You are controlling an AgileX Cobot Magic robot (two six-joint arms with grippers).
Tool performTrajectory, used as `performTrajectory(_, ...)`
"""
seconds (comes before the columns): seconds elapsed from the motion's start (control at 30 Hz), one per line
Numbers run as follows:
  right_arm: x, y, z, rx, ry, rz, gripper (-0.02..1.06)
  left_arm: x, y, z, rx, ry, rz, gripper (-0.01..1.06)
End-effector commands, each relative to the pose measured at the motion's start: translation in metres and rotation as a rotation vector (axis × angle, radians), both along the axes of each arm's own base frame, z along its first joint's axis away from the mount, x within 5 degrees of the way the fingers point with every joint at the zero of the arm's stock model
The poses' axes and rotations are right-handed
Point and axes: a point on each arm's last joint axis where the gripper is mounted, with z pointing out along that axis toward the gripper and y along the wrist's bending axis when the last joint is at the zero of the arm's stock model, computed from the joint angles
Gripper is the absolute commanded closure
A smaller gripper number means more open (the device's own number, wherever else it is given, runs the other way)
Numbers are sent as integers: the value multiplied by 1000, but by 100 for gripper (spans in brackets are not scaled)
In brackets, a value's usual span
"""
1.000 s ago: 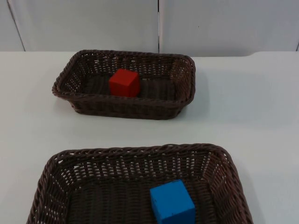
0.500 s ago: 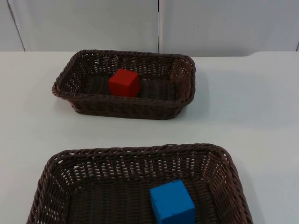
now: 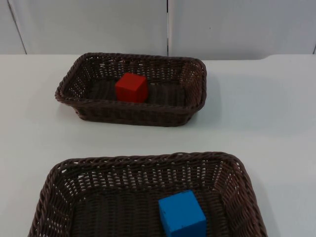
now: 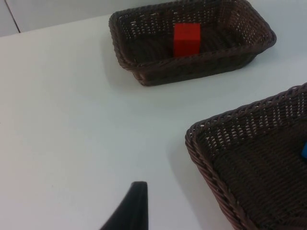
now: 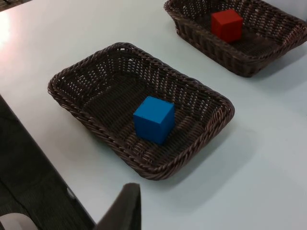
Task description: Pick up one cube with the left hand and place it into the upper basket. Pick up one cube with the right hand and place it into the lower basket.
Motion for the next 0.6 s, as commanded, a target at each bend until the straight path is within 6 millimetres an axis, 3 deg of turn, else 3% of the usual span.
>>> performTrajectory(0.0, 0, 0, -2, -4, 3, -1, -1, 0, -1, 0, -16, -5, -4, 5)
performTrajectory(0.57, 0, 0, -2, -2, 2, -3, -1, 0, -1, 0, -16, -5, -4, 5)
